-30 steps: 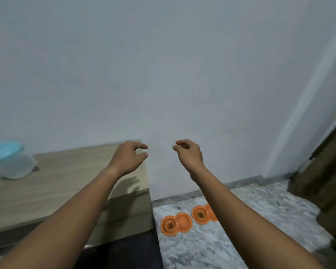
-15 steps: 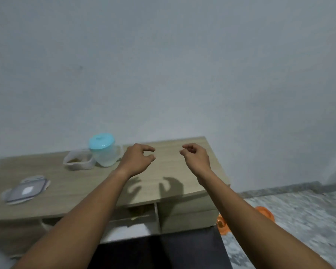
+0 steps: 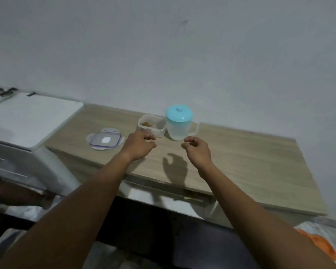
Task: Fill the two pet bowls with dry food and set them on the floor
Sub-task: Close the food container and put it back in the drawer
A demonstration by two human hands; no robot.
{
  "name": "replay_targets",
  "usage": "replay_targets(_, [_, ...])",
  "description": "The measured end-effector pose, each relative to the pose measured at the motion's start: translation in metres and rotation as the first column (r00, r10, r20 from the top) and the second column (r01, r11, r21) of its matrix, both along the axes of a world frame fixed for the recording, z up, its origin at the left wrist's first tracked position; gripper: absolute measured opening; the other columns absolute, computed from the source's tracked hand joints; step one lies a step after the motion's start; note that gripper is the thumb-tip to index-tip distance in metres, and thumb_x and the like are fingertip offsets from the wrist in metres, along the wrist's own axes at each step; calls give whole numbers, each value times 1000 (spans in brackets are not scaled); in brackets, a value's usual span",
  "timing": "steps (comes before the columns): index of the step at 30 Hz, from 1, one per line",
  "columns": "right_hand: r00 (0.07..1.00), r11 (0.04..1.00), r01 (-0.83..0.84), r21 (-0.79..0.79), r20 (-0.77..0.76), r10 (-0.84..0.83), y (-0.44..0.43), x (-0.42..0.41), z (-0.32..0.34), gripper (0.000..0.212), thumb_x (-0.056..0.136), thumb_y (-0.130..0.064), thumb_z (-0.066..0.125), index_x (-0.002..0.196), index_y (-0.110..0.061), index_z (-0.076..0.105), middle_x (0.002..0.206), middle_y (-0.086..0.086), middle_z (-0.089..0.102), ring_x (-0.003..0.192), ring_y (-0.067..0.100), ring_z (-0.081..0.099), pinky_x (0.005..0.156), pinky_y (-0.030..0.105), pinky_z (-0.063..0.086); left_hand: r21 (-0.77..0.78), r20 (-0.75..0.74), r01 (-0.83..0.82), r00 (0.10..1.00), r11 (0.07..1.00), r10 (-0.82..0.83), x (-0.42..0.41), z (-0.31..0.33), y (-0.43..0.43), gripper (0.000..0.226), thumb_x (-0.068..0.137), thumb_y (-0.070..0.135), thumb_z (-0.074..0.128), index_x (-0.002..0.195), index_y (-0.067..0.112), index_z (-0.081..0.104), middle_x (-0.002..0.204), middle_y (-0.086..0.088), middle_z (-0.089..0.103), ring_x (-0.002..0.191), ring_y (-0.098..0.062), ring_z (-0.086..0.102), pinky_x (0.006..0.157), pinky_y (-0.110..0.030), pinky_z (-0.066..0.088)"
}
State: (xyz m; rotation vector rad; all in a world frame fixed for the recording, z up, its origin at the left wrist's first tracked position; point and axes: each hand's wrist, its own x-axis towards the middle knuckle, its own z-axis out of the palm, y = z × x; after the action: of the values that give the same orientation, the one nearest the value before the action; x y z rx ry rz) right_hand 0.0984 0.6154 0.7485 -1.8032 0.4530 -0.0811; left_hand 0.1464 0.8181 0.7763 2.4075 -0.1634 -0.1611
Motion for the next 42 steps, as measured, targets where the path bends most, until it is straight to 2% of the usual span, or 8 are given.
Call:
replay_targets(7, [994,999,43,-3,-104,-43,77,84,-34,13,94,-29,66,104,-21,70,101,-3,69,102,21,63,94,41,52,-66,-80,-44,996,997,39,94,-41,76,35,83,31,72,117,20,74,123,-2,70,116,-21,63,104,-38,48])
replay_targets(9, [981,992,122,28,-156,-116,98,114,-47,16,95,-32,64,102,-18,71,99,-1,68,100,24,63,93,46,52,-86,-99,-29,995,996,20,129,-58,94,33,83,33,72,113,20,75,120,-2,72,116,-21,63,103,-36,48])
replay_targets(12, [954,968,230,98,-222,-204,121,154,-68,33,99,-37,60,119,-12,69,111,8,67,103,28,59,94,45,51,-104,-104,-22,995,994,11,173,-80,109,32,83,39,70,110,22,76,117,-1,73,115,-22,64,97,-29,46])
replay_targets(15, [890,897,410,164,-289,-354,139,191,-86,44,101,-40,58,133,-10,64,130,13,65,121,33,59,110,50,47,-118,-127,-22,992,993,7,217,-102,115,40,85,41,68,119,19,71,124,-3,70,119,-24,62,97,-30,45])
replay_targets(20, [803,799,574,178,-315,-506,146,216,-103,50,99,-49,58,133,-14,66,124,11,68,119,31,61,110,53,48,-224,-183,-14,983,974,-28,253,-128,99,42,92,33,63,129,15,63,132,-8,64,123,-26,59,100,-34,46])
replay_targets(29, [797,799,583,146,-293,-528,150,219,-111,39,97,-39,62,127,-16,71,124,17,71,119,38,63,107,54,50,-316,-239,-77,971,946,0,258,-140,87,31,93,26,63,117,8,71,119,-10,72,112,-27,64,98,-35,50])
replay_targets(35, [801,808,568,158,-333,-498,164,197,-111,37,91,-36,67,119,-14,76,106,12,73,102,33,66,105,56,52,-359,-288,-180,955,916,74,235,-139,112,33,85,24,72,115,9,74,116,-4,73,110,-18,67,99,-30,50])
replay_targets(42, [833,830,532,167,-283,-476,186,167,-111,41,96,-43,63,128,-19,70,114,12,75,101,28,70,100,51,56,-334,-280,-75,960,939,-23,216,-135,147,36,87,26,72,117,7,72,118,-9,72,110,-21,67,99,-38,53])
